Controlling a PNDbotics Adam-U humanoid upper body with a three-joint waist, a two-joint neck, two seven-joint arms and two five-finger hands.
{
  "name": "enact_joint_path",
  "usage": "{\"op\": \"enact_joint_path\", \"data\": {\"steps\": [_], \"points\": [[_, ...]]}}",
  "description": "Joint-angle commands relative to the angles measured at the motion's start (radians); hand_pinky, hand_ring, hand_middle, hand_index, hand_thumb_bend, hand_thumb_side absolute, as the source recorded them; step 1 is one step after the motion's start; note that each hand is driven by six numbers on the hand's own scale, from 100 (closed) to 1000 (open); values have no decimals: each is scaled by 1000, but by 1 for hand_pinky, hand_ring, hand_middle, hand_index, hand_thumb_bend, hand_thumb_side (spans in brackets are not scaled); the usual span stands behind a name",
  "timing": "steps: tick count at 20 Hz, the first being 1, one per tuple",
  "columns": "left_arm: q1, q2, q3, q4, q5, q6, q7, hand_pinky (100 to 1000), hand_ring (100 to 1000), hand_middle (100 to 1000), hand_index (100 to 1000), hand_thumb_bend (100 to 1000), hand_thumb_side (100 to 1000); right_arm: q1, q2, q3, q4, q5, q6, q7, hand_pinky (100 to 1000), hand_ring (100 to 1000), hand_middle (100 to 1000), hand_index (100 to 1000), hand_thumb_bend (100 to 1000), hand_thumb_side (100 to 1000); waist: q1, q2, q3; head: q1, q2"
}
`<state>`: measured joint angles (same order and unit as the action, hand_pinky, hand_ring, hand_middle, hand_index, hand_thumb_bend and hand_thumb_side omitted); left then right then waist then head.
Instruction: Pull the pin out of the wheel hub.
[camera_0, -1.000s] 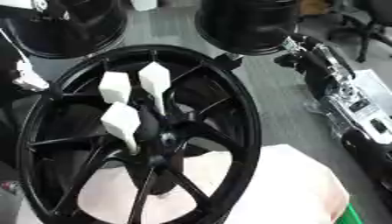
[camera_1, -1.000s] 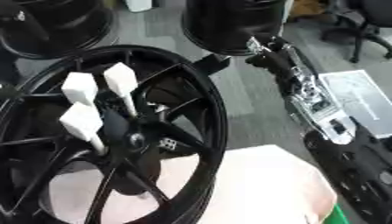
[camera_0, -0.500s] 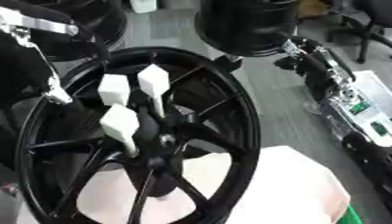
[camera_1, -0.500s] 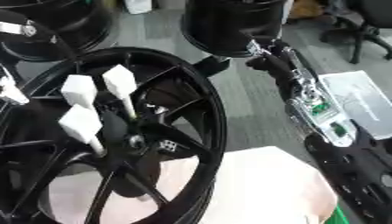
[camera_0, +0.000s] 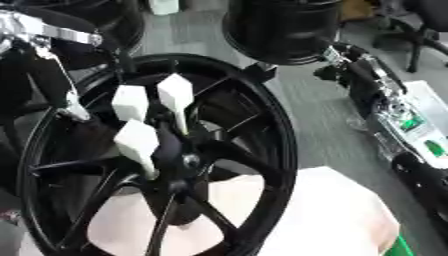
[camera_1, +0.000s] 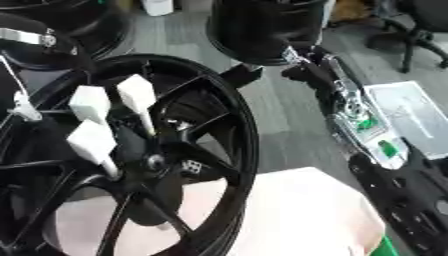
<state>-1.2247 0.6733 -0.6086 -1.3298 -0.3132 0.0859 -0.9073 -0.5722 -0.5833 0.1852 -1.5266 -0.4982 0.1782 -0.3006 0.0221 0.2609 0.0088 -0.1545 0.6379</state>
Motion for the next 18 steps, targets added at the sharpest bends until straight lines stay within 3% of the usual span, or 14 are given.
{"op": "enact_joint_path", "data": {"steps": [1,18], "points": [[-29,2,4,10,-12,-13,0,909,874,850,866,651,115,-17,-13,-7,-15,-4,1,1,787,599,643,787,454,492,-1,-23,-2,3,-14],[-34,-35,-11,50,-17,-26,0,899,857,817,839,566,103,-22,-7,-7,-14,-4,1,1,787,599,643,787,452,494,-3,-14,-12,11,-18]]}}
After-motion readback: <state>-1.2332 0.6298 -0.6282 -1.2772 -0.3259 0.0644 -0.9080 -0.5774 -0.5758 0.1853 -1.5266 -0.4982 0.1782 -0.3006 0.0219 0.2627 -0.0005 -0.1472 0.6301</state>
